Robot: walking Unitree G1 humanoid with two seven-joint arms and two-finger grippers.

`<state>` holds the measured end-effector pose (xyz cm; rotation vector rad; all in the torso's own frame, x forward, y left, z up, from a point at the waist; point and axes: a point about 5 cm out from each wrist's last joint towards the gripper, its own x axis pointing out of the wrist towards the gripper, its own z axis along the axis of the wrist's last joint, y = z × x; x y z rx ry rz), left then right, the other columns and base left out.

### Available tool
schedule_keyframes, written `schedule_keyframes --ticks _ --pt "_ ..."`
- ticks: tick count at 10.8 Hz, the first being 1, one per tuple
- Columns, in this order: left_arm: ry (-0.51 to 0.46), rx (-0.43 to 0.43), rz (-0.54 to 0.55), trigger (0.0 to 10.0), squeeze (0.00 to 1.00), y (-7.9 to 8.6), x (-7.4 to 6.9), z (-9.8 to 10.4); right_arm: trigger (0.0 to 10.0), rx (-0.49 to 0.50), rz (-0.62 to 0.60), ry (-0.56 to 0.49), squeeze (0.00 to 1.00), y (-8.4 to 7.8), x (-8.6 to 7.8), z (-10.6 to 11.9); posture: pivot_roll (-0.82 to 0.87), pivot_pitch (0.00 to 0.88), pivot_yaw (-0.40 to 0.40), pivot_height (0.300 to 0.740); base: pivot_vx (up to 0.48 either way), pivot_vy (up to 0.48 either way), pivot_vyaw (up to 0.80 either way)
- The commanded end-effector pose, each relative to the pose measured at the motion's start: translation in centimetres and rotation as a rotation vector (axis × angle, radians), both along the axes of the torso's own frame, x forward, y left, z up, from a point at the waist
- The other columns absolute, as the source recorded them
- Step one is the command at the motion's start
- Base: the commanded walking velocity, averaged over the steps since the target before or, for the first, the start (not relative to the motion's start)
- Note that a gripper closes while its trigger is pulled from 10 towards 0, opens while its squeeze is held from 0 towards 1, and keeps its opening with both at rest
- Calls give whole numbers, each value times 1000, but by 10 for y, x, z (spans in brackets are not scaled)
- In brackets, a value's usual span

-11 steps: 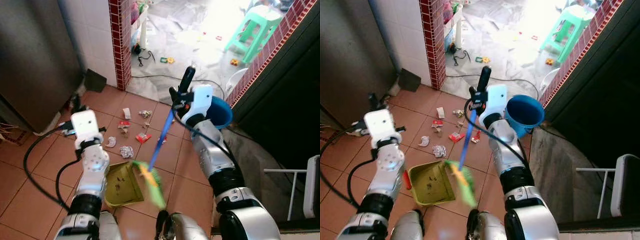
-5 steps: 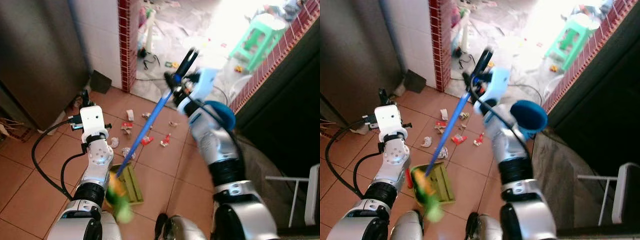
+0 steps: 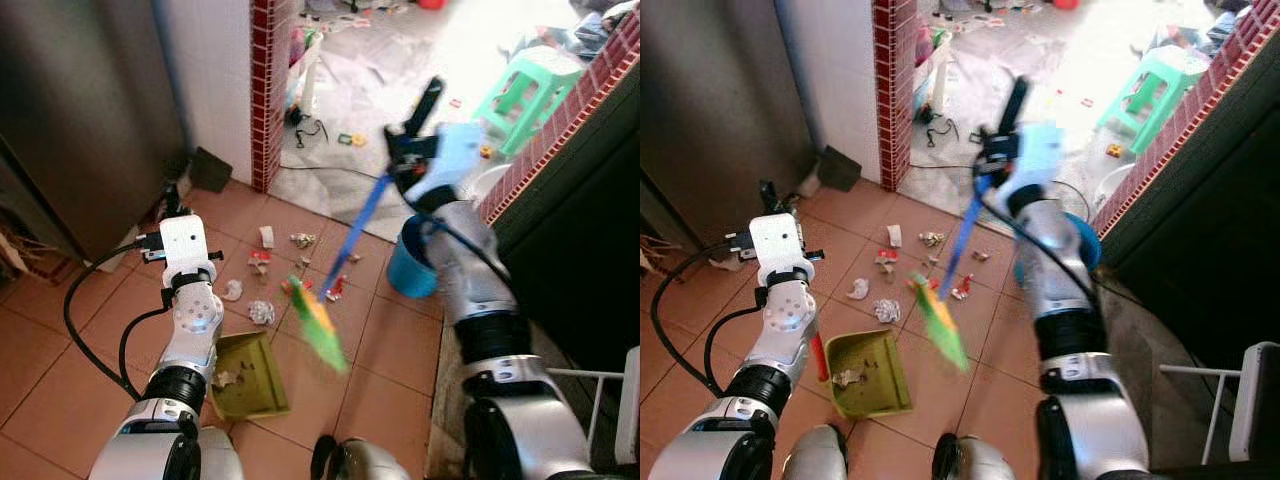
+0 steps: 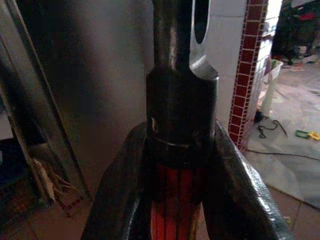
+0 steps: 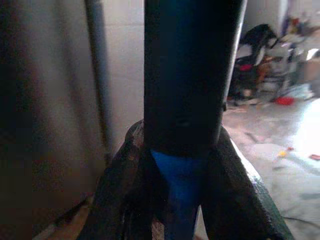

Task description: Sweep floor

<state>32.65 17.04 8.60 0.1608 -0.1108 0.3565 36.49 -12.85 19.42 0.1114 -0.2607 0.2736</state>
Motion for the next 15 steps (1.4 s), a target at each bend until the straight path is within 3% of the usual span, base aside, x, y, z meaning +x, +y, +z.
schedule_keyframes --ticks 1,2,3,4,7,8,9,11,13,15 --pt "3 26 -31 10000 0 3 -2 -1 10000 -28 -58 -32 0 -13 -1 1 11 0 -99 740 0 0 0" --pt "-11 44 -58 10000 0 8 -5 3 10000 -72 -142 6 0 -24 -3 -13 13 1 -95 740 0 0 0" --pt "-15 24 -133 10000 0 9 -11 5 10000 -42 -198 17 0 -32 -10 -23 13 0 -86 740 0 0 0" --pt "-33 41 -131 10000 0 16 -18 7 10000 -36 -255 37 0 -37 -17 -32 12 0 -64 740 0 0 0" --pt "-45 -21 -184 10000 0 18 -32 21 10000 -87 -396 97 0 -39 -33 -58 25 0 -38 740 0 0 0" --pt "-49 -42 -185 10000 0 19 -36 24 10000 -72 -355 119 0 -39 -37 -64 25 0 -38 740 0 0 0" --pt "-43 -85 -201 10000 0 19 -44 25 10000 -24 -400 178 0 -47 -42 -71 23 0 -47 740 0 0 0" --pt "-17 -133 -236 10000 0 13 -54 25 10000 -57 -412 172 0 -47 -40 -69 20 12 -64 740 0 0 0" --pt "-3 -176 -241 10000 0 10 -58 26 10000 -60 -401 176 0 -48 -37 -66 19 26 -76 740 0 167 0" --pt "15 -199 -258 10000 0 9 -59 30 10000 -65 -395 183 0 -47 -37 -66 19 32 -82 740 0 480 -800"
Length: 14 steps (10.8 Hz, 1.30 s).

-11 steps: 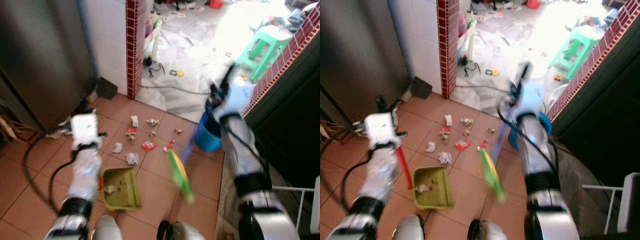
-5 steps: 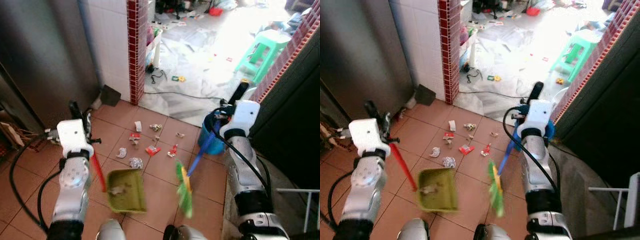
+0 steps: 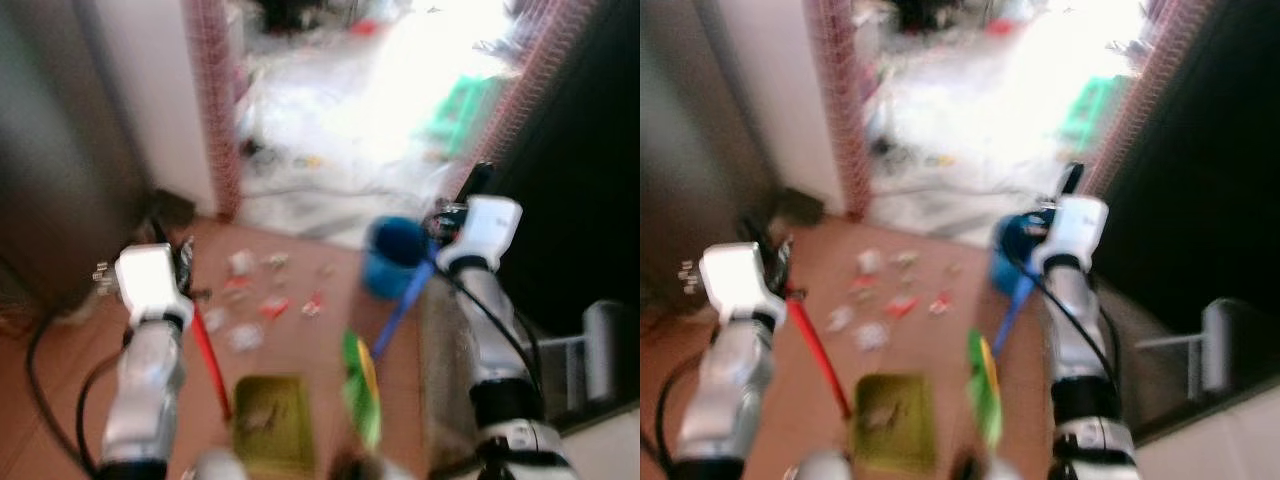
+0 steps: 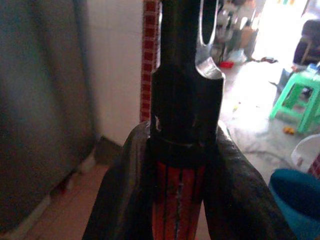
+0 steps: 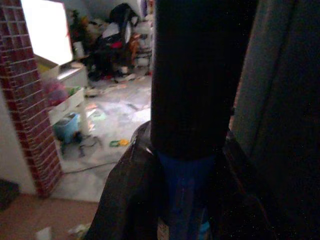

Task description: Sweep floor

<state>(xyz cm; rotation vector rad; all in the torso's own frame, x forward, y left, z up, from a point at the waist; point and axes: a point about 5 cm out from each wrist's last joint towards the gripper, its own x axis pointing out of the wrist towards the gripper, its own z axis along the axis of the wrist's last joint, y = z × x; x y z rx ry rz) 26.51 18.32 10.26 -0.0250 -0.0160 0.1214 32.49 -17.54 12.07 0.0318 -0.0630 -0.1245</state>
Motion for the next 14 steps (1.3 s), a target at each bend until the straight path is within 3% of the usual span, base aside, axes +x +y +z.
schedule_keyframes --ticks 1,3,10,11,14 --pt "-62 -22 -19 10000 0 -3 3 15 10000 -17 4 -21 0 1 2 7 19 34 -84 740 0 480 -800" --pt "-64 -23 -27 10000 0 -2 5 18 10000 -23 10 -22 0 1 1 7 15 36 -84 740 0 480 -716" --pt "-47 -7 -43 10000 0 1 5 20 10000 -24 6 -18 0 0 2 7 23 35 -86 740 0 480 0" --pt "-40 -40 -42 10000 0 0 5 20 10000 -23 8 -18 0 1 2 7 25 32 -87 740 0 375 0" --pt "-77 -68 -111 10000 0 -8 4 26 10000 -25 12 -16 0 1 3 7 25 26 -88 740 0 0 0"
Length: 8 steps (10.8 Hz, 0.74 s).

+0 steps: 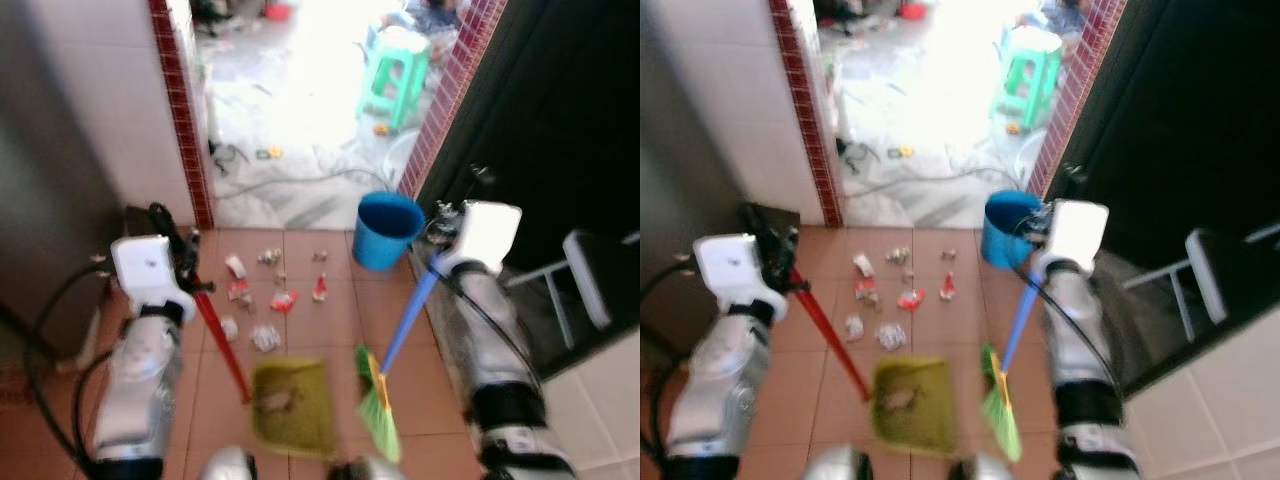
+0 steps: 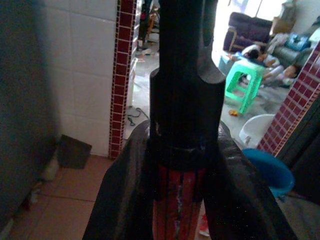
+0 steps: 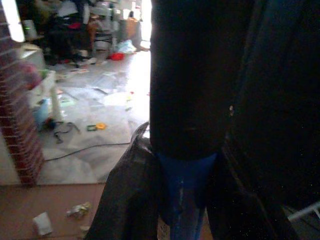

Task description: Sweep floor

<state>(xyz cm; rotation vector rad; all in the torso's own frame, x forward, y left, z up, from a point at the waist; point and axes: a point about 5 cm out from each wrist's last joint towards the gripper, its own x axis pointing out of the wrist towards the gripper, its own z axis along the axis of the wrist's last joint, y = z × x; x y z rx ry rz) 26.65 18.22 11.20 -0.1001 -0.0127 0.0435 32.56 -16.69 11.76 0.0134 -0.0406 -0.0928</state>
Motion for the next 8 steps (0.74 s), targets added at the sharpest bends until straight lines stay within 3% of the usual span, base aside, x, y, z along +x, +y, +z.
schedule_keyframes --ticks 1,6,8 --pt "-79 0 -45 10000 0 -9 3 17 10000 -9 -19 -38 0 -7 3 10 27 24 -89 740 0 0 0" --pt "-148 24 -39 10000 0 -15 6 38 10000 -31 -8 -81 0 -7 6 20 24 55 -88 740 0 0 0" --pt "-128 67 -44 10000 0 -11 -3 31 10000 -57 -32 -58 0 -16 -8 6 34 16 -62 740 0 0 0"
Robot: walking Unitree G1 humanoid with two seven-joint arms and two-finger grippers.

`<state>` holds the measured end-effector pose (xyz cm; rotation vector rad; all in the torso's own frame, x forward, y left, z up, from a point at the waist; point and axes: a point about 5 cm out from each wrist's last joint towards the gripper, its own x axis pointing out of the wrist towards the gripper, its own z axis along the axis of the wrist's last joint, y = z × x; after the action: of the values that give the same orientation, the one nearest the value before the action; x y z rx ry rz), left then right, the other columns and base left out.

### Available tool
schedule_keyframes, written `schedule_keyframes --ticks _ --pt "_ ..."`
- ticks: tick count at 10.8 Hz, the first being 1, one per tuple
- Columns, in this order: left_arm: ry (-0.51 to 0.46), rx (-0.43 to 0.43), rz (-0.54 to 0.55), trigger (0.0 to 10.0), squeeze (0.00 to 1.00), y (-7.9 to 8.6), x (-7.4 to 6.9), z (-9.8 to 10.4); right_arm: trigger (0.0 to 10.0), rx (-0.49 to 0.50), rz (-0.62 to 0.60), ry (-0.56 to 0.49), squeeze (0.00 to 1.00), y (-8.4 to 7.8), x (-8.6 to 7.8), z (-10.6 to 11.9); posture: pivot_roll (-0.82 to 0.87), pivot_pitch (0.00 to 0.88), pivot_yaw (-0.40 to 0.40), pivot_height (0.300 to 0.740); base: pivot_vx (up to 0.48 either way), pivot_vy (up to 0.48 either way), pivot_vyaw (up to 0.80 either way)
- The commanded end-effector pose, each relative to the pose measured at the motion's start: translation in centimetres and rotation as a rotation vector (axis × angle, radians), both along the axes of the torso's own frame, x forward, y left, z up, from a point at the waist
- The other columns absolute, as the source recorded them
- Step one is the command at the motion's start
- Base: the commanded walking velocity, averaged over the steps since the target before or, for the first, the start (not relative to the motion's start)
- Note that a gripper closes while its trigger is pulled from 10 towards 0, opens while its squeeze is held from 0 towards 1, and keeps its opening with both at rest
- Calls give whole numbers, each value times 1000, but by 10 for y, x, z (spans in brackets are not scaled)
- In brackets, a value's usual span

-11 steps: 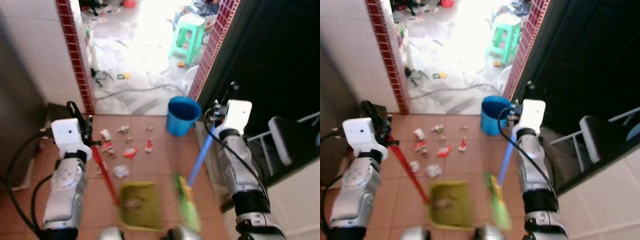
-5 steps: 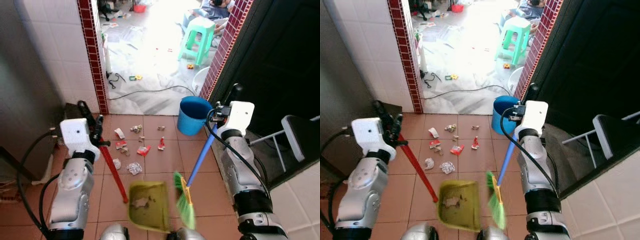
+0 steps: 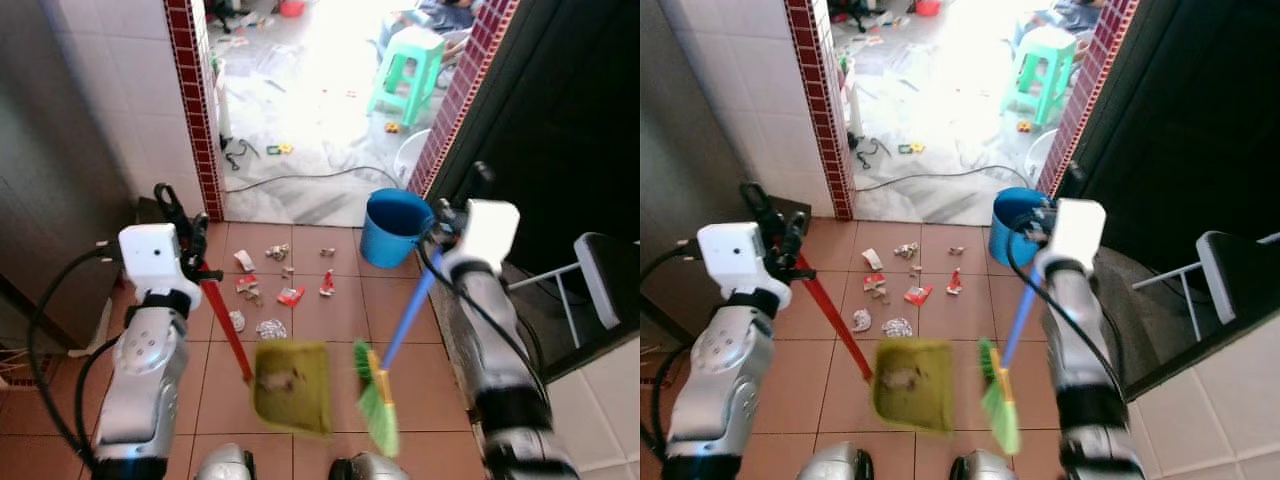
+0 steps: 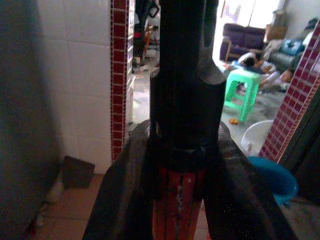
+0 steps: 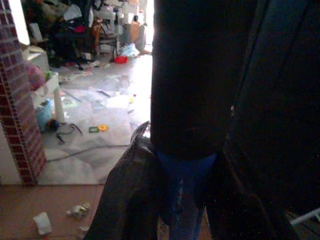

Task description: Sweep floor

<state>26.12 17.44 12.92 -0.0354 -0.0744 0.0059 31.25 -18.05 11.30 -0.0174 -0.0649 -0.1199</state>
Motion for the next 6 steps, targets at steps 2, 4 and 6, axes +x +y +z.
schedule_keyframes --ticks 2,4,6 --pt "-32 73 -79 10000 0 0 -13 7 10000 -62 38 -15 0 1 -19 -4 49 0 -38 740 0 0 0" --pt "48 133 -173 10000 0 -2 -27 -12 10000 -88 67 41 0 -2 -37 -24 41 0 -25 740 0 0 0" --pt "15 138 -251 10000 0 -9 -14 -2 10000 -88 37 -11 0 -6 -21 -3 14 0 -30 740 0 0 0"
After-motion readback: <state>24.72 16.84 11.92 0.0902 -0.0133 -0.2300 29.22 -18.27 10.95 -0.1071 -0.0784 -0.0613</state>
